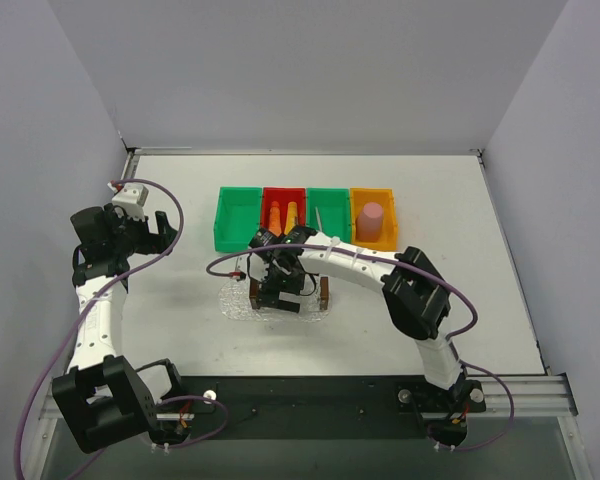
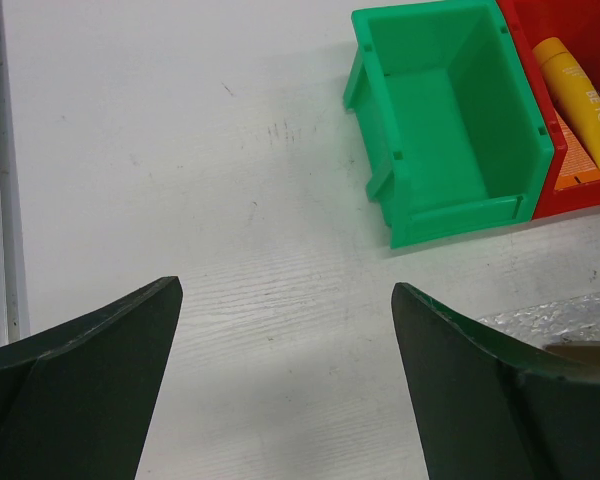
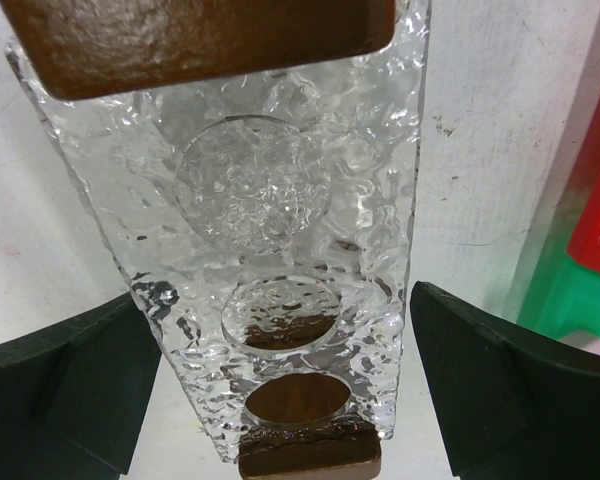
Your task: Prepare toiletry sets of a toothbrush and toothpaste on the tray
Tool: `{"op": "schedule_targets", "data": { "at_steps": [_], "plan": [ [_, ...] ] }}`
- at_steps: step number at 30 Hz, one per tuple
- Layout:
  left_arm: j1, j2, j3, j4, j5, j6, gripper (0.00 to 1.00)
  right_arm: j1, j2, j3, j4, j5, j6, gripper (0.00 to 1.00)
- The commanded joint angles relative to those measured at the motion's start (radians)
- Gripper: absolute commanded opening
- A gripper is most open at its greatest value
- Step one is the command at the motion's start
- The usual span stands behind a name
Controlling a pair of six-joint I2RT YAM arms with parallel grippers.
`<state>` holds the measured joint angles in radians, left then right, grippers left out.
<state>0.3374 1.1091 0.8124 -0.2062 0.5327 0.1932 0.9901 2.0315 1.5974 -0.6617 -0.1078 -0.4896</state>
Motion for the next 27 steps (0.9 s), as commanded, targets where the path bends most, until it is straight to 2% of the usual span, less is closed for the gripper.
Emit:
{"op": "schedule_targets", "data": {
  "at_steps": [1,13,17,21,27],
  "plan": [
    [0.008,-0.018,0.018,0.044,0.021,0.011,0.97,0.012,-0.086,0.018,-0.041,0.019,0.026,1.0],
    [0.008,-0.018,0.028,0.042,0.023,0.006,0.97,-0.014,-0.209,0.032,-0.062,-0.024,0.086,1.0],
    [0.008,-0.022,0.033,0.039,0.024,0.006,0.97,-0.073,-0.272,0.027,-0.067,-0.066,0.109,0.99],
    [0.008,-0.022,0.039,0.034,0.036,0.003,0.97,-0.195,-0.31,0.039,-0.065,-0.069,0.138,0.97],
    [0.008,-0.022,0.057,0.016,0.05,0.009,0.98,-0.341,-0.353,0.021,-0.026,0.016,0.155,0.96]
  ]
}}
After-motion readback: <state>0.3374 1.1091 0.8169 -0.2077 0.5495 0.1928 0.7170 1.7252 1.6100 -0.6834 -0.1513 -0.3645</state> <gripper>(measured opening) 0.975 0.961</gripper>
